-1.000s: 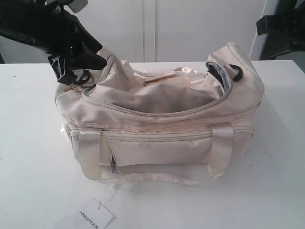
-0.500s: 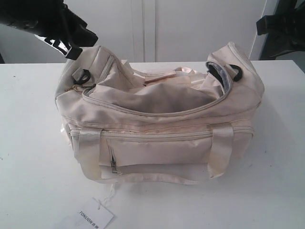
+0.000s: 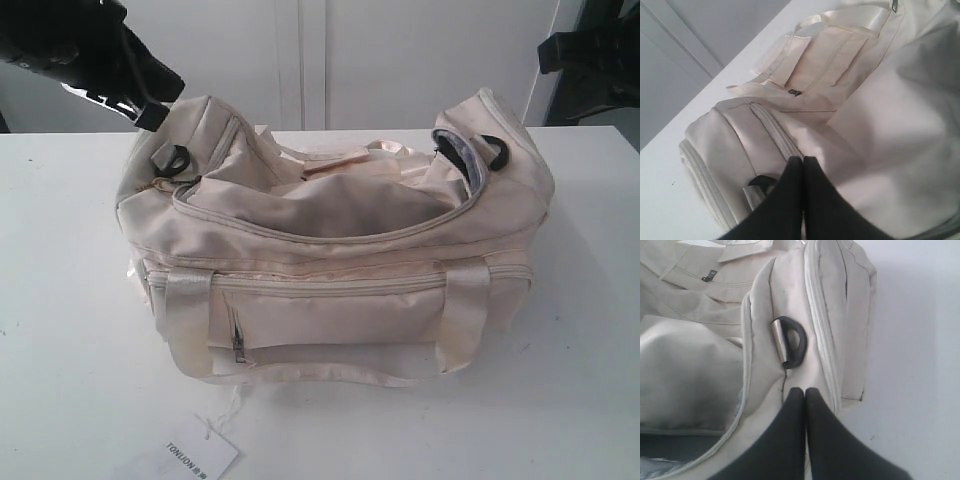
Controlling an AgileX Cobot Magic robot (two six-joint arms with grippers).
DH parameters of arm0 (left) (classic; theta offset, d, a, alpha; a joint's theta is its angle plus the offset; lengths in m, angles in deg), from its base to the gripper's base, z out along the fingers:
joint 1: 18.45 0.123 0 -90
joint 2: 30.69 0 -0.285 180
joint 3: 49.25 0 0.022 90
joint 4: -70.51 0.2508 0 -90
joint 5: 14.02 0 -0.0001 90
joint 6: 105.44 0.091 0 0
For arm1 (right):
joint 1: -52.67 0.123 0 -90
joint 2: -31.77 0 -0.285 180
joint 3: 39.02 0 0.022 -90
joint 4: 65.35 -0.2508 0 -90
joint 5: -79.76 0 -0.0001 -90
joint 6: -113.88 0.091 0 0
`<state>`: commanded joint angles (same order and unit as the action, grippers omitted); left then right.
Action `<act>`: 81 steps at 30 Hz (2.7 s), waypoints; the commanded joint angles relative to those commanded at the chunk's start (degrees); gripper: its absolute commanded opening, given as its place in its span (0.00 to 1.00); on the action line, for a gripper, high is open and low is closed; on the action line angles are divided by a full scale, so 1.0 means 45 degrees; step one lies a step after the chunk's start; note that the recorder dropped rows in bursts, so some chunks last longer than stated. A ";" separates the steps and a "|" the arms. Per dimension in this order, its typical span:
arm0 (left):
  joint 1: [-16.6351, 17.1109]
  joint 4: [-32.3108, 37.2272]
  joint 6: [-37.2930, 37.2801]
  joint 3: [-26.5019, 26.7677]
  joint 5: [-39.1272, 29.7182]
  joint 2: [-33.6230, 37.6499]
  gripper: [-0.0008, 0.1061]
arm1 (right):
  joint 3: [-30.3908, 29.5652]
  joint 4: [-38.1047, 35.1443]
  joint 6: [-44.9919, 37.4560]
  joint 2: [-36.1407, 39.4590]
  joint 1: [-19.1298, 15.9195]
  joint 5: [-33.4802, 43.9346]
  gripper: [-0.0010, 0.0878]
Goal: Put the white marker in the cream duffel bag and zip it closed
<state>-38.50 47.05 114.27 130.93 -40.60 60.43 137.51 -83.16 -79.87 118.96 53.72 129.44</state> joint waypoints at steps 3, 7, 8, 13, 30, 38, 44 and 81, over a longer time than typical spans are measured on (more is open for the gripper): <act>0.0000 0.0914 -0.1188 0.0000 0.0029 0.0000 0.01 | 0.0000 0.0000 0.0000 0.0000 0.0000 0.0000 0.01; 0.0000 0.2782 -0.3463 0.0000 0.0029 0.0024 0.01 | 0.0000 0.0000 0.0000 0.0000 0.0000 0.0000 0.01; 0.0000 0.3220 -0.3986 0.0000 0.0029 0.0024 0.01 | 0.0000 0.0000 0.0000 0.0000 0.0000 0.0000 0.01; 0.0000 0.5213 -0.6586 0.0000 -0.0050 0.0024 0.01 | 0.0000 0.0000 0.0000 0.0000 0.0000 0.0000 0.01; 0.1126 0.5442 -0.8921 -0.0024 -0.0671 0.0859 0.01 | 0.0000 -0.0026 0.0000 0.0000 0.0000 0.0002 0.01; 0.1126 0.4390 -0.8921 -0.0024 -0.0617 0.1650 0.39 | 0.0000 -0.0026 0.0000 0.0000 0.0000 -0.0023 0.01; 0.1126 0.3545 -0.8921 -0.0024 -0.0529 0.2139 0.51 | 0.0000 -0.0026 0.0000 0.0000 0.0000 -0.0023 0.01; 0.1126 -0.0632 -0.8824 -0.0024 -0.0252 0.2938 0.01 | 0.0000 -0.0026 0.0000 0.0000 0.0000 -0.0049 0.01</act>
<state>-33.43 44.20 74.56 130.82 -41.74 73.65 137.51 -83.27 -79.87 118.96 53.72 129.22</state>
